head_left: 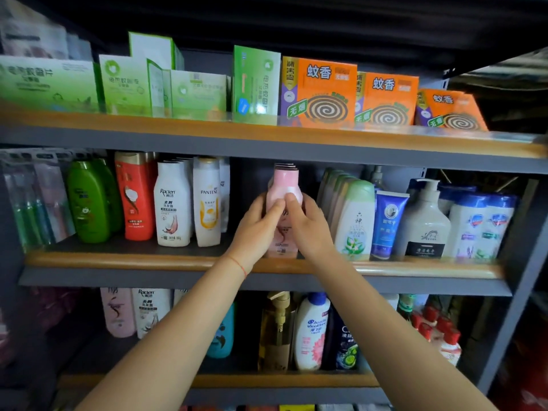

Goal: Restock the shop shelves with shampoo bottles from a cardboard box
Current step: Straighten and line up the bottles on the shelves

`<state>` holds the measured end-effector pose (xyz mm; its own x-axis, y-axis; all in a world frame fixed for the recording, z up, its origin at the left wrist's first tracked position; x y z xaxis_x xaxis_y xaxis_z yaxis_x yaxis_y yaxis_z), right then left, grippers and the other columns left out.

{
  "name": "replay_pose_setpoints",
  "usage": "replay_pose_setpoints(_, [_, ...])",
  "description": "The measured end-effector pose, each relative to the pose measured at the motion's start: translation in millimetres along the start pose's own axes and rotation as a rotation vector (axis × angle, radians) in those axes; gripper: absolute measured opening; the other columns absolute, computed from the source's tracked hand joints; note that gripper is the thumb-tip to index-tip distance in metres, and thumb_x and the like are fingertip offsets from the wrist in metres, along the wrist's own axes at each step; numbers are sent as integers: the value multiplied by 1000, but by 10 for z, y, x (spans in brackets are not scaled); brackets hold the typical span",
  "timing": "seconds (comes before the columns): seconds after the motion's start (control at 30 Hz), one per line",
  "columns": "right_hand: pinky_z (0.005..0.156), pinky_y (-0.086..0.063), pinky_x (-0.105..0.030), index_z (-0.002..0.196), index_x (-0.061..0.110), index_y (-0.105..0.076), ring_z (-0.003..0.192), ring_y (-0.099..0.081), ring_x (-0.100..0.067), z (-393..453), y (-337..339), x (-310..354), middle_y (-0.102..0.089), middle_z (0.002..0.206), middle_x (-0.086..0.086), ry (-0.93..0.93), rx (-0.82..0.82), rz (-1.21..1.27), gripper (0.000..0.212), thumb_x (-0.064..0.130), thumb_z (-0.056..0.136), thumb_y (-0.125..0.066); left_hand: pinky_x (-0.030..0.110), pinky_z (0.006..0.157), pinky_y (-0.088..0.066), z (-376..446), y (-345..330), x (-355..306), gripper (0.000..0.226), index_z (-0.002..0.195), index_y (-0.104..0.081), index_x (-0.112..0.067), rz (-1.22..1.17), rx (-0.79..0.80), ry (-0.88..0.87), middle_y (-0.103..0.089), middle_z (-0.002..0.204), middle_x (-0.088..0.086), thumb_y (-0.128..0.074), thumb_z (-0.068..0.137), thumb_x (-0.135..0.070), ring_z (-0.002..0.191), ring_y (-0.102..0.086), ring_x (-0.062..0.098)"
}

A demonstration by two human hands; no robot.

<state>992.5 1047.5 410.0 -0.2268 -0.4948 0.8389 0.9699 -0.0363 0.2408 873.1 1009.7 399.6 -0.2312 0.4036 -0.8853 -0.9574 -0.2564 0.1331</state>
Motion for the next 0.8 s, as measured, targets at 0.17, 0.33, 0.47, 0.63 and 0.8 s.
replay_pose_setpoints(0.17, [85, -51, -38, 120, 22, -59, 102, -60, -23, -66, -2, -18, -65, 106, -6, 25, 61, -100, 34, 46, 101, -44, 4, 74, -39, -12, 84, -85, 52, 151, -34, -35, 88, 15, -30, -53, 128, -17, -48, 101, -44, 100, -54, -11])
replay_pose_setpoints(0.33, [70, -48, -34, 118, 14, -54, 89, -62, -27, -84, -349, 75, -60, 110, -16, 10, 108, -137, 37, 44, 102, -39, 2, 80, -36, -30, 303, -90, 53, 155, -27, -29, 162, -53, -66, -49, 137, -12, -40, 105, -39, 122, -46, 5])
replay_pose_setpoints(0.47, [86, -42, -34, 125, 11, -50, 93, -53, -22, -136, -649, 198, -54, 116, -12, 12, 151, -147, 39, 40, 103, -37, -3, 72, -31, -45, 591, -73, 44, 151, -34, -29, 180, -128, -83, -50, 132, -12, -37, 107, -32, 117, -47, 3])
replay_pose_setpoints(0.63, [76, -35, -29, 127, 11, -50, 91, -53, -21, -186, -884, 320, -55, 116, -12, 40, 188, -142, 35, 35, 105, -37, 10, 84, -37, -56, 856, -32, 43, 150, -35, -26, 150, -165, -77, -52, 134, -6, -37, 107, -29, 119, -48, 8])
replay_pose_setpoints(0.8, [97, -47, -42, 127, 17, -54, 109, -59, -28, -241, -946, 368, -60, 120, -10, 50, 207, -119, 41, 46, 100, -41, 9, 95, -43, -125, 888, -54, 44, 150, -34, -26, 112, -140, -81, -54, 125, -16, -41, 107, -27, 105, -53, -11])
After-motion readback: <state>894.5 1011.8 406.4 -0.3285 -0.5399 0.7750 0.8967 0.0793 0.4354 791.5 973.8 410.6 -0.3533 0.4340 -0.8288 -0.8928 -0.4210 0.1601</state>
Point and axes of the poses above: each hand's wrist, its own z-axis towards the middle knuckle, its own y-axis out of the back of the hand, x = y × z, the point moved 10 cm from there along z, towards the middle knuckle
